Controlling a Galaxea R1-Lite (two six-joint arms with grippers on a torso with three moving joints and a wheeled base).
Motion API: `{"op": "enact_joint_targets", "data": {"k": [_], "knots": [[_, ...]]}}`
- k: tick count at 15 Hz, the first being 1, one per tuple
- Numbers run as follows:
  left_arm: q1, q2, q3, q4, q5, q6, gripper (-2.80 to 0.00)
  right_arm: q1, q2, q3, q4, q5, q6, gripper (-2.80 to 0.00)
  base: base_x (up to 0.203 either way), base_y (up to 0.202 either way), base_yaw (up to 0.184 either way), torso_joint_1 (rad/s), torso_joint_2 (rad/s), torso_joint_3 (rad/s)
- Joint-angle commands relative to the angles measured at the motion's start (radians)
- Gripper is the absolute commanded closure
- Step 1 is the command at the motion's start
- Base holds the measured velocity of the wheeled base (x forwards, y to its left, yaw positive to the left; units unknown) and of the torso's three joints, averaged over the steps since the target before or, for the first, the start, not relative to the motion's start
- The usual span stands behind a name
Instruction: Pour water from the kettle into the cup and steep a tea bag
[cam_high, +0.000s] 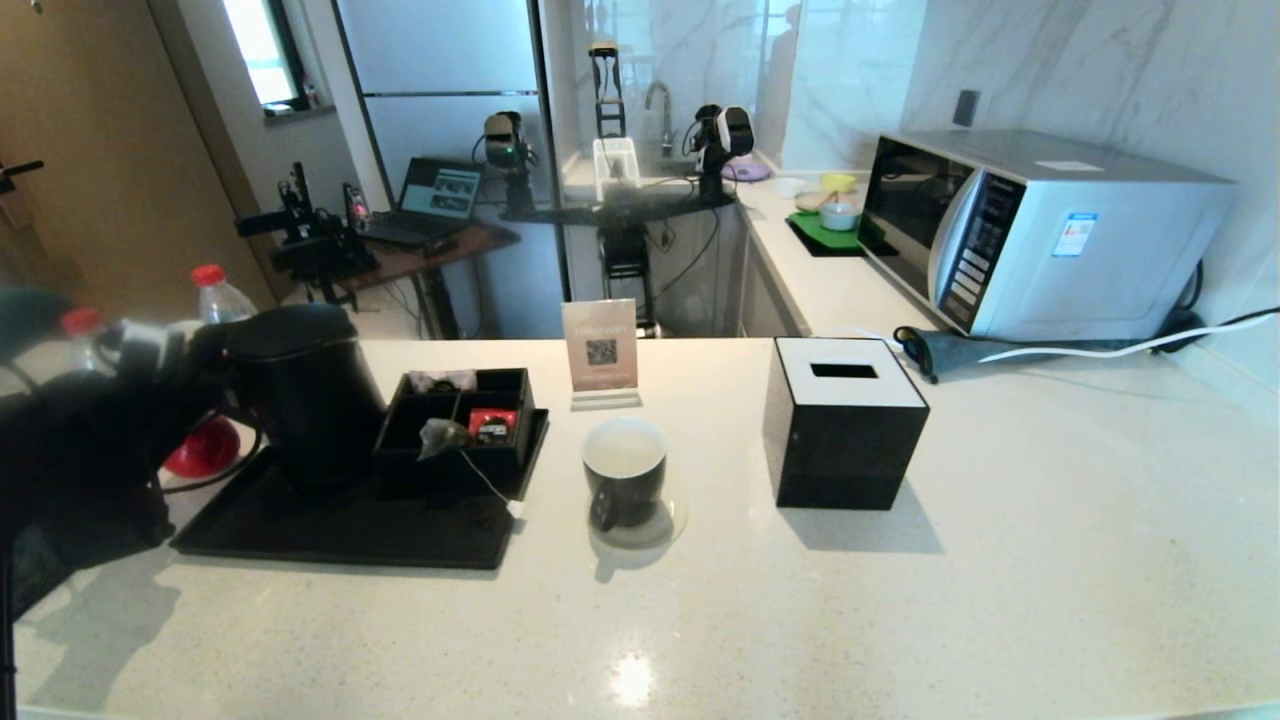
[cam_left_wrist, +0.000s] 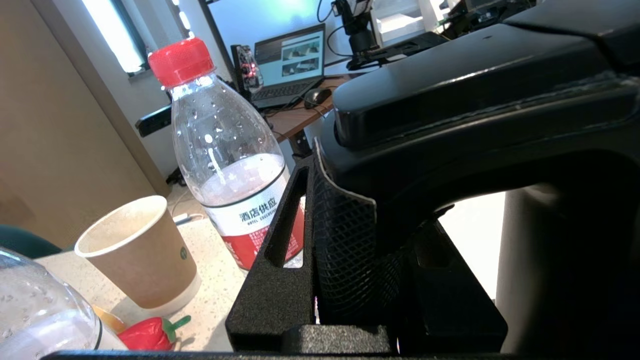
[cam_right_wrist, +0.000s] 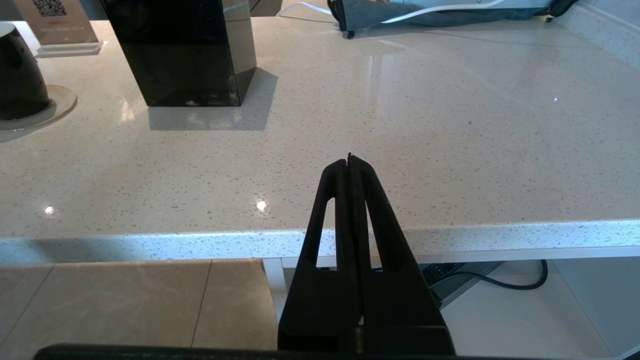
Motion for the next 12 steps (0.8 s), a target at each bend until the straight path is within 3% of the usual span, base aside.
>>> {"op": "enact_joint_targets", "data": {"k": [1,7,12], "knots": [[-0.001,-0.005,0.002,-0.047,-0.004,-0.002,0.00,0.000,0.001,0.000,0.000,0.000,0.000,0.00,0.000,0.000,0.000,0.000,0.00,0.000],[-0.002,-0.038,0.011,-0.047,-0.003,-0.002,0.00,0.000,0.001,0.000,0.000,0.000,0.000,0.00,0.000,0.000,0.000,0.000,0.00,0.000],[0.002,-0.097,0.100,-0.047,-0.003,0.001,0.00,0.000,0.001,0.000,0.000,0.000,0.000,0.00,0.000,0.000,0.000,0.000,0.00,0.000]]}}
